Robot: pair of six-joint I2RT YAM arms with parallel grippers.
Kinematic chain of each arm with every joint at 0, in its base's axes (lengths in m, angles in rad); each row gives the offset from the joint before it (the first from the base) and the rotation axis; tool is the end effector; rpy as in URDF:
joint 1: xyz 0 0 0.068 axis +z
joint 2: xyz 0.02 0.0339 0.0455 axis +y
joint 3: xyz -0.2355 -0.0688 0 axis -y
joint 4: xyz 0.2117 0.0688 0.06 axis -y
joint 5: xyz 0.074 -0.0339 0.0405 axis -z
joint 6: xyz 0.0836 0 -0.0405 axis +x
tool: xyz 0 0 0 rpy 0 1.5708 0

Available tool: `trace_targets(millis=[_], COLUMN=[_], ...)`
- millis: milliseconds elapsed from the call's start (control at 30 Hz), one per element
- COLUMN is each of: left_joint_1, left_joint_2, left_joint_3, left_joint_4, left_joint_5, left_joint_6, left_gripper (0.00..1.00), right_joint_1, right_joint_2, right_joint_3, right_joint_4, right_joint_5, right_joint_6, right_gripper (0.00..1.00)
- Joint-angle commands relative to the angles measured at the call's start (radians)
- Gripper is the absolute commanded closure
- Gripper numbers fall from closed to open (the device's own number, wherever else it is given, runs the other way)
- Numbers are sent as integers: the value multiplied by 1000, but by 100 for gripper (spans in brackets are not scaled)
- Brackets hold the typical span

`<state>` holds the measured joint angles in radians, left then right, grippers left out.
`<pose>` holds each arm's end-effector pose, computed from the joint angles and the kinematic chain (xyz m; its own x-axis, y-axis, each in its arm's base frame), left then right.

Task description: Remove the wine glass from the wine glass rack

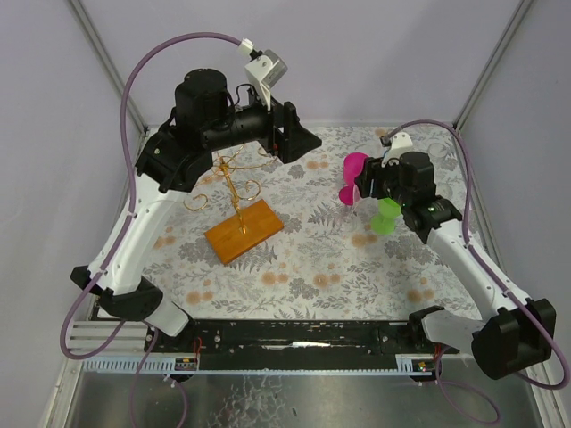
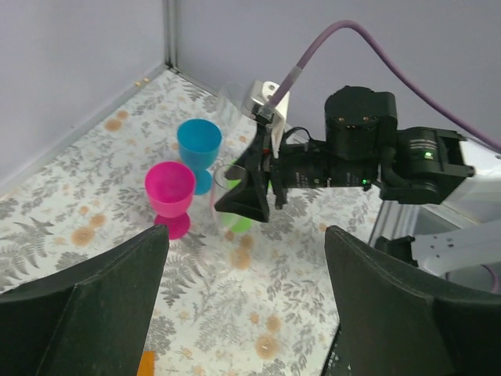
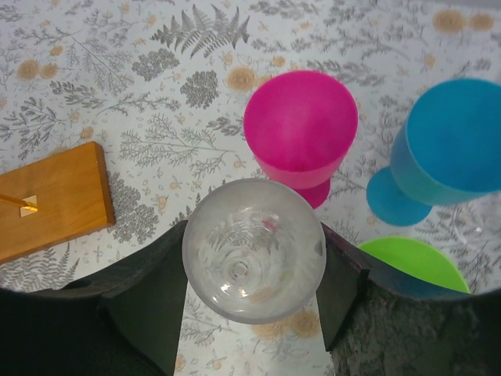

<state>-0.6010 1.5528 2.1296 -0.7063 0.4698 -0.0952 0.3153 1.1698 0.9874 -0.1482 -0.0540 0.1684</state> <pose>0.2325 -0.2053 0.4955 -0.1892 0.0269 -0.9816 0.8604 0.4863 -0.1525 0.2801 0.0961 0.2998 -0.3643 0.0572 -0.9295 -0.3014 0.9372 0.1758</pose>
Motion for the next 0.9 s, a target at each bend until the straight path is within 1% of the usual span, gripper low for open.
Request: trace_targets(millis=[0, 100, 367, 567, 700, 800, 867], left_joint_1=[4, 4, 4, 4, 4, 4, 4], left_joint_2=[-29, -29, -28, -25, -27, -34, -41], left_joint_3=[-16, -16, -17, -17, -17, -23, -31], left_joint_4=[-7, -17, -29, -28, -29, -29, -30], left_joint_5=[64, 77, 85, 98, 98, 101, 102], left_joint_6=[-44, -43, -32, -30, -27, -22, -19], left_gripper=[21, 21, 21, 21, 21, 21, 20], right_joint_1=[28, 46, 105, 108, 107, 108, 108], right_joint_2=[-46, -45, -19, -11, -4, -4, -5], right_joint_3=[-43, -68, -91, -153, -206, -240, -246], right_joint_4=[228, 265, 235, 270, 323, 352, 359], right_joint_5=[-23, -23, 15, 35, 53, 64, 69], right_joint_6=[-116, -165, -280, -287, -269, -249, -240], right_gripper=[65, 66, 66, 65, 63, 60, 57])
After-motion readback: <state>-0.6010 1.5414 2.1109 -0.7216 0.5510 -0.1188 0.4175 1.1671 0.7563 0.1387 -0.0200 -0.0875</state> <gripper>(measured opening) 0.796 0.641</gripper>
